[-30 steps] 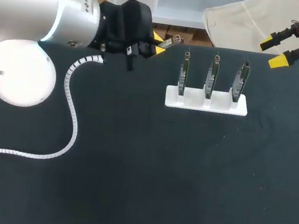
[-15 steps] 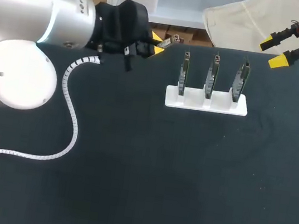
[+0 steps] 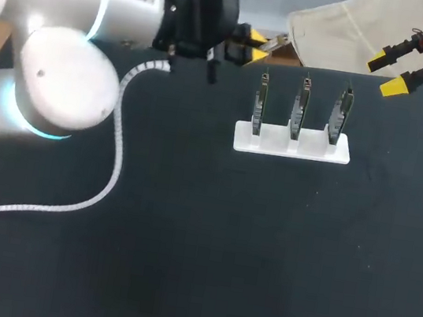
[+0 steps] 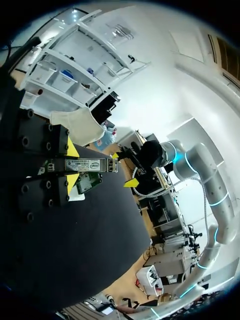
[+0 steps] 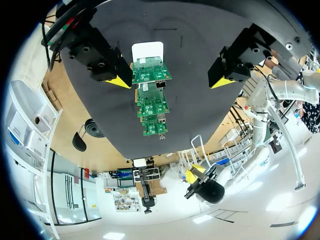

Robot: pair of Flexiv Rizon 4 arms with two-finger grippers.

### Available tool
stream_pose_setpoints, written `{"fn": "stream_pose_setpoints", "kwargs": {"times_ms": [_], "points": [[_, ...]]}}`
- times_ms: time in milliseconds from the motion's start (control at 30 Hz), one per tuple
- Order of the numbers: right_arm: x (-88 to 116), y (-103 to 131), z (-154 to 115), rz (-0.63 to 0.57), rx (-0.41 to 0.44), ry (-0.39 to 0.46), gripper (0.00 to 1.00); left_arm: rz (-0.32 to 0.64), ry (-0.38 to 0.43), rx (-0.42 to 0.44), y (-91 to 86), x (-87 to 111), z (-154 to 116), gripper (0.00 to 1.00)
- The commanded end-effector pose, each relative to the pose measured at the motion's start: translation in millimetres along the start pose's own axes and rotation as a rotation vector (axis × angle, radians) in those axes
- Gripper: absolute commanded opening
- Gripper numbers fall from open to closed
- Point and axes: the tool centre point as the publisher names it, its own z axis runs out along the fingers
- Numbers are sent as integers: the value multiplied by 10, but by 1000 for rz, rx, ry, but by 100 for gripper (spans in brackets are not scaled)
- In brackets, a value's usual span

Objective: Pick up the optical module with the left hand, and insert it into the network port with the right hand.

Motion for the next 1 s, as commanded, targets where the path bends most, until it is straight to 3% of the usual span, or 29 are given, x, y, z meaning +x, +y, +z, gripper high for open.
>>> {"fn": "stream_pose_setpoints", "kwargs": {"times_ms": [33,667,1000], "points": [[-1,10,3,0,3,0,100,1,-104,38,86,-24,239,0],[-1,10,3,0,3,0,100,-70,-352,48,120,-303,749,0],[-1,10,3,0,3,0,100,-72,-400,79,151,-375,913,0]]}}
